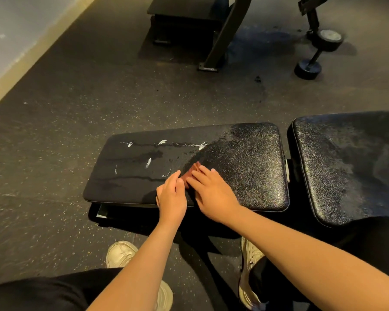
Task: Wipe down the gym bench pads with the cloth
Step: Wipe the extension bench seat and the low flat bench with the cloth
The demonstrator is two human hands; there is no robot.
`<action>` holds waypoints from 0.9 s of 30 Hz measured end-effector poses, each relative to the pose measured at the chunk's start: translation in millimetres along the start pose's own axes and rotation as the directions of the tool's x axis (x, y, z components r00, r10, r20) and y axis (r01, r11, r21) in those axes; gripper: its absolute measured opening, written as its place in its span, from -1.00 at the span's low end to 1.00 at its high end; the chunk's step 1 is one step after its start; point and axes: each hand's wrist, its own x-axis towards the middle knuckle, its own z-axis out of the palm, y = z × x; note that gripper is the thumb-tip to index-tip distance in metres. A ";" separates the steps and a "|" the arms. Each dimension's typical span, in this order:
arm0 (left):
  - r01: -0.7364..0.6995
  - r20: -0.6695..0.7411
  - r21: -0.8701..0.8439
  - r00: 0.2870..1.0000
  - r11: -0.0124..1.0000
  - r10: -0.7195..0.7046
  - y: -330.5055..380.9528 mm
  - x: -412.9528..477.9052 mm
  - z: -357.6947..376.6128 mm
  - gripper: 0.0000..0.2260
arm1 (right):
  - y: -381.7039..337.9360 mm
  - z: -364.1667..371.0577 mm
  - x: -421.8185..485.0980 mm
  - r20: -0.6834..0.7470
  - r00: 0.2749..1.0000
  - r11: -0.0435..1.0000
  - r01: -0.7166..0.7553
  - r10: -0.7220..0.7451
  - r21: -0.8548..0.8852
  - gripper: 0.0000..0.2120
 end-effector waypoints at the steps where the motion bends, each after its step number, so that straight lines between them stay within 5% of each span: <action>1: -0.030 0.007 0.041 1.000 0.999 0.029 -1.1 -1.4 -0.5 -0.62 | 7.8 -1.5 1.1 0.004 1.000 1.000 0.023 -0.023 -0.020 -0.63; 7: -0.097 0.079 0.138 0.993 0.986 0.087 -5.3 -12.7 2.7 -0.61 | 9.0 -2.2 21.0 -0.040 0.950 0.951 -0.309 0.308 -0.021 -0.66; 14: 0.009 -0.032 -0.167 0.999 0.986 -0.014 -9.8 0.3 -2.5 -0.64 | 7.3 -0.2 15.4 -0.027 1.000 0.999 -0.013 0.012 -0.049 -0.69; 19: -0.046 -0.057 -0.079 0.998 0.996 0.042 -9.6 -8.4 -6.5 -0.66 | 13.0 -4.0 23.6 -0.073 0.939 0.941 -0.337 0.336 -0.011 -0.63; 27: -0.033 -0.107 0.048 0.994 0.998 0.038 -47.1 2.0 -27.2 -0.60 | -45.0 28.9 41.7 0.059 0.998 0.994 -0.013 0.007 0.105 -0.69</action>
